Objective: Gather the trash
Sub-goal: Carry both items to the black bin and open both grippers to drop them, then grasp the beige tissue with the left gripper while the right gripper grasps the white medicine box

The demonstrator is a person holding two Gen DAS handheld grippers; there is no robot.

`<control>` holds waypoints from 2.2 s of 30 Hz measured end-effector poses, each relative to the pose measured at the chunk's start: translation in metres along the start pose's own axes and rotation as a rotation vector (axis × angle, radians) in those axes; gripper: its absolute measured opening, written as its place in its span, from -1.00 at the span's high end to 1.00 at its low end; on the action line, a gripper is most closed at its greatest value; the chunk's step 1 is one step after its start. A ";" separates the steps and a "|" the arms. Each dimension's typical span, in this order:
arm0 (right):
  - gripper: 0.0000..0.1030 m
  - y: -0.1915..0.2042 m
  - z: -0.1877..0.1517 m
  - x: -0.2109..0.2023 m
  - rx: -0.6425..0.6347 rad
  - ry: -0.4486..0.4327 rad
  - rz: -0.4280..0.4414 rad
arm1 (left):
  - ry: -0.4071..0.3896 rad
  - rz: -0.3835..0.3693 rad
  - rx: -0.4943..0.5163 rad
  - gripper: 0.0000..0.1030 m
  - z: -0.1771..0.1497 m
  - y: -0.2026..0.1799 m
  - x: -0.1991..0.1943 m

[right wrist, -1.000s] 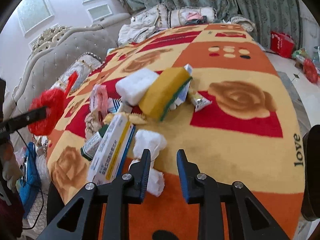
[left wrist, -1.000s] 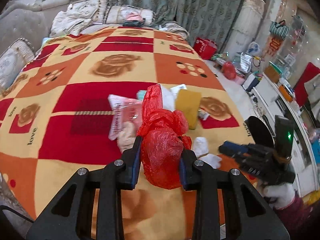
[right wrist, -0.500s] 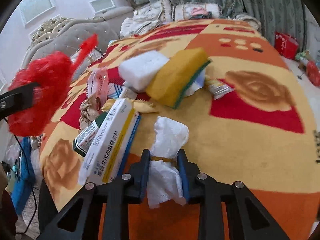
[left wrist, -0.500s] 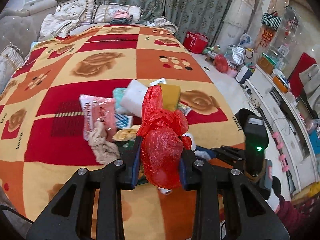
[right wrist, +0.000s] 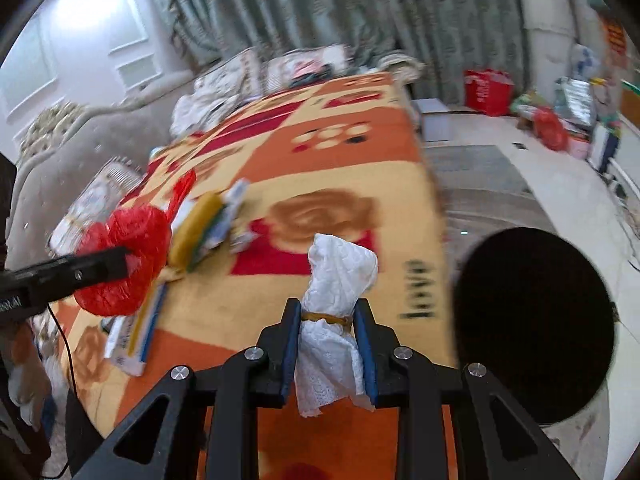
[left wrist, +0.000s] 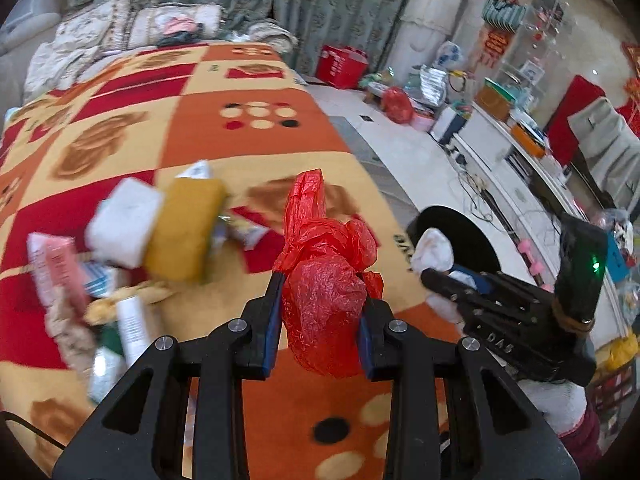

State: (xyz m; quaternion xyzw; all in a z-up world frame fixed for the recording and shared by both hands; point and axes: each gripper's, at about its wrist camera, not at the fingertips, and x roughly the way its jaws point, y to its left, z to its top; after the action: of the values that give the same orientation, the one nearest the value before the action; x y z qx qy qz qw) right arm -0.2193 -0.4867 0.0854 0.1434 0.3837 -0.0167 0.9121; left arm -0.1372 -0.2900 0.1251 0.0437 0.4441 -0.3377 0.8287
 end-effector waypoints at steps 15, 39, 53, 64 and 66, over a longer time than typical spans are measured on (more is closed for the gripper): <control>0.50 -0.141 -0.001 -0.023 0.223 -0.014 -0.210 | 0.109 -0.090 0.057 0.41 0.028 -0.103 0.100; -0.74 -0.120 -0.008 -0.029 0.196 -0.054 -0.210 | 0.061 -0.066 0.002 -0.03 0.026 -0.086 0.089; -0.74 -0.035 -0.002 -0.018 0.064 -0.058 -0.162 | -0.024 0.115 -0.022 -0.03 0.002 -0.028 0.041; -0.73 0.026 -0.001 0.003 -0.013 -0.022 -0.089 | -0.063 0.206 -0.078 -0.03 -0.017 0.033 -0.004; -0.74 0.040 -0.001 0.008 -0.029 -0.012 -0.066 | -0.066 0.219 -0.091 -0.03 -0.022 0.048 -0.013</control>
State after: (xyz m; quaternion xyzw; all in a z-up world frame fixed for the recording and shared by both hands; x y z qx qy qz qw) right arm -0.2083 -0.4474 0.0888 0.1174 0.3831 -0.0420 0.9153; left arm -0.1291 -0.2379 0.1112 0.0431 0.4241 -0.2262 0.8759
